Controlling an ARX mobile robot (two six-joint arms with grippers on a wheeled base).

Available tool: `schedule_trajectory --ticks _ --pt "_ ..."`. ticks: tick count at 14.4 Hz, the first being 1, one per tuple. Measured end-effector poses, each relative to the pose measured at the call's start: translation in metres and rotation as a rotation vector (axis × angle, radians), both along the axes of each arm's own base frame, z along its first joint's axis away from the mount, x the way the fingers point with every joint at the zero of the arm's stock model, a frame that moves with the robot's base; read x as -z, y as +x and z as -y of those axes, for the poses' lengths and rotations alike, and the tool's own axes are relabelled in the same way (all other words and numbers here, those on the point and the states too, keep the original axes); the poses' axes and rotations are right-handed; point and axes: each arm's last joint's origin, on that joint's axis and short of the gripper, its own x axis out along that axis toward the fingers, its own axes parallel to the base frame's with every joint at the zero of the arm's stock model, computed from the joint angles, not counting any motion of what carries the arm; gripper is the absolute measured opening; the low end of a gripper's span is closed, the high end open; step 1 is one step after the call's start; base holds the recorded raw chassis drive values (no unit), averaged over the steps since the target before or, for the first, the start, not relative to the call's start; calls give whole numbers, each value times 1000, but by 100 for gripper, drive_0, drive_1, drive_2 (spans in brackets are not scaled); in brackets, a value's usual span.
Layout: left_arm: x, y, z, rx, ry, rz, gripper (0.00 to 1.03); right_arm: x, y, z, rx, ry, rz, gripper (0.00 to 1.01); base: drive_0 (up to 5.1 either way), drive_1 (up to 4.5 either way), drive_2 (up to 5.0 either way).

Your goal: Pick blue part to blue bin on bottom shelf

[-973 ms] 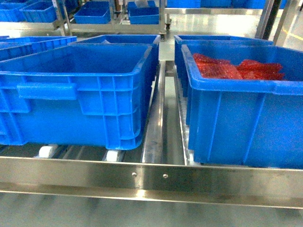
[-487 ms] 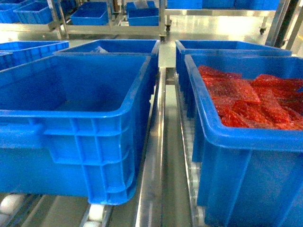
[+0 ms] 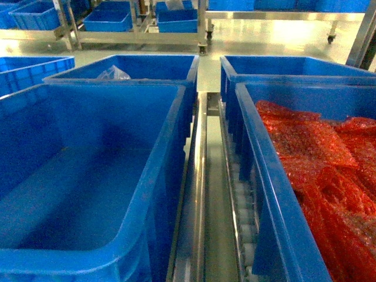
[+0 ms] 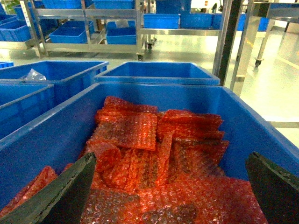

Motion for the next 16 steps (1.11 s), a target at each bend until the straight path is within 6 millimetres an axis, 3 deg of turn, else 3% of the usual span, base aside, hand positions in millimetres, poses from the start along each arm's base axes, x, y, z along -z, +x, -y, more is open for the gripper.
schedule_trajectory --ticks 5,16 --pt "-1 0 0 0 -2 5 44 0 0 0 0 0 1 98 9 433 -416" --pt "-1 0 0 -1 -2 5 44 0 0 0 0 0 1 98 0 0 0"
